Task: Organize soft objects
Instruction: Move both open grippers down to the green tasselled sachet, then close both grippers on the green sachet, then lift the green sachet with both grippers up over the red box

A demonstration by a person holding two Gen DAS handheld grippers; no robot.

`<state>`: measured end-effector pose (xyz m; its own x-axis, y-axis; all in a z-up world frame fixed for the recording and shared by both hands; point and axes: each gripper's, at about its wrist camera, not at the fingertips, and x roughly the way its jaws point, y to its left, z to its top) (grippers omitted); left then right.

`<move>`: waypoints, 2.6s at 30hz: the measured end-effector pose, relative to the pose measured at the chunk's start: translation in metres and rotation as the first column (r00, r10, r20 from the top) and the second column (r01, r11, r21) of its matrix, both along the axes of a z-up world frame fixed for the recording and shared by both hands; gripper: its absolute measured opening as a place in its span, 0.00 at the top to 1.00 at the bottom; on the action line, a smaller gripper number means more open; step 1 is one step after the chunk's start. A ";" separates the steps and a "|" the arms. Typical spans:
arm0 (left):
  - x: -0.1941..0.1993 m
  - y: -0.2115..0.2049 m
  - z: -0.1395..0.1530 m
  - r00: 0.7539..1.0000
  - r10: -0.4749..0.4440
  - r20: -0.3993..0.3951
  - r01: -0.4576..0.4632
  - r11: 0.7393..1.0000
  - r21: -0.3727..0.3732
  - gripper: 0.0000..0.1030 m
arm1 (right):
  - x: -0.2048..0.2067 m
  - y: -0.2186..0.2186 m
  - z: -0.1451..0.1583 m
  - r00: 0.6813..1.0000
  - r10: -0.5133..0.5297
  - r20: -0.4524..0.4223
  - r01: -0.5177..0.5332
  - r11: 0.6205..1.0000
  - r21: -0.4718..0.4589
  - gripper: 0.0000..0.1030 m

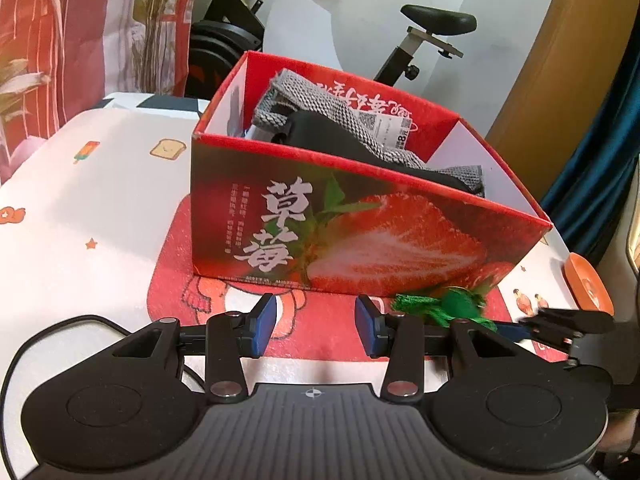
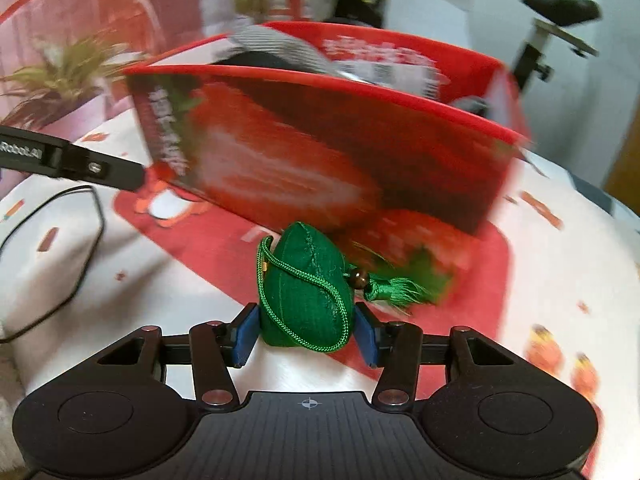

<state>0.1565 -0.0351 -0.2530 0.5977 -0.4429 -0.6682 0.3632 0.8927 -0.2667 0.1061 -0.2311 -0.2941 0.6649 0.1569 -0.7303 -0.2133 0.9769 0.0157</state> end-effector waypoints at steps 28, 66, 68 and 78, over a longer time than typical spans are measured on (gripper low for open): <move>0.025 -0.029 -0.036 0.965 -0.173 -0.195 0.133 0.970 -0.202 0.60 | 0.009 0.034 0.001 0.990 0.139 0.009 -0.139 0.987 0.084 0.57; 0.058 -0.050 0.156 0.926 -0.204 0.319 0.288 0.926 -0.243 0.61 | 0.058 0.004 0.182 0.846 0.169 0.505 -0.137 0.986 -0.100 0.57; 0.068 -0.061 0.143 0.936 -0.214 0.280 0.280 0.935 -0.220 0.61 | 0.065 -0.001 0.166 0.868 0.150 0.474 -0.127 0.989 -0.080 0.57; 0.141 -0.108 0.093 0.952 -0.260 0.160 0.287 0.940 -0.181 0.62 | 0.119 -0.050 0.115 0.935 0.067 0.349 -0.066 0.998 -0.017 0.57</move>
